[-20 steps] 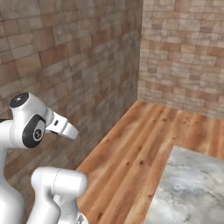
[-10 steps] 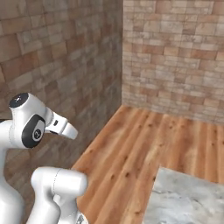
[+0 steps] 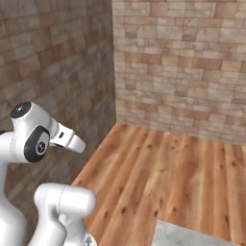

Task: There is a wine glass and glass cup on the dining counter. Place the wine bottle next to the wine glass and the juice bottle next to the glass cup.

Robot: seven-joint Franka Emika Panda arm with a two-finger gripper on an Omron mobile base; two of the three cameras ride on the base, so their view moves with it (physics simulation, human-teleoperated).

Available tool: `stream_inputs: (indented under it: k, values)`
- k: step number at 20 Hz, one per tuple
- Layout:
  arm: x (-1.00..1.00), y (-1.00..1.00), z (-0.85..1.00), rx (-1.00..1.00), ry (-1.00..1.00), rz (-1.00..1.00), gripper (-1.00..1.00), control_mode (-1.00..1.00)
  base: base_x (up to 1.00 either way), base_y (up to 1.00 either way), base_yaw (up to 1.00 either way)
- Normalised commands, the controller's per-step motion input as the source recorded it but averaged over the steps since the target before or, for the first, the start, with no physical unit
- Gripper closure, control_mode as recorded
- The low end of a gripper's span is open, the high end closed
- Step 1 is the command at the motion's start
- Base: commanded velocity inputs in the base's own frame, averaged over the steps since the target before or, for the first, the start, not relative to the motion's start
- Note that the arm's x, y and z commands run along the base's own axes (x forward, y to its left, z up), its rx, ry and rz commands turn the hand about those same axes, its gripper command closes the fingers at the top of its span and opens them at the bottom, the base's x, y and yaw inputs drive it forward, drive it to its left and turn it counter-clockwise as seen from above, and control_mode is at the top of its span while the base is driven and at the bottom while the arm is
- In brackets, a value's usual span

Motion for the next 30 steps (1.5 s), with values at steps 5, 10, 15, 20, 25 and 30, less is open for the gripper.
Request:
stream_inputs:
  k: [5,10,15,20,25,30]
  values:
    - [0.00,0.00,0.00,0.00,0.00,0.00,-1.00,1.00,0.77,0.00,-0.20]
    - [0.00,0.00,0.00,0.00,0.00,0.00,-1.00,1.00,0.74,0.00,-0.24]
    - [0.00,0.00,0.00,0.00,0.00,0.00,-1.00,1.00,0.60,0.00,-0.39]
    - [0.00,0.00,0.00,0.00,0.00,0.00,-1.00,1.00,0.45,0.00,-0.54]
    - [0.00,0.00,0.00,0.00,0.00,0.00,-1.00,1.00,0.42,0.00,-0.57]
    - [0.00,0.00,0.00,0.00,0.00,0.00,-1.00,1.00,0.44,0.00,-0.55]
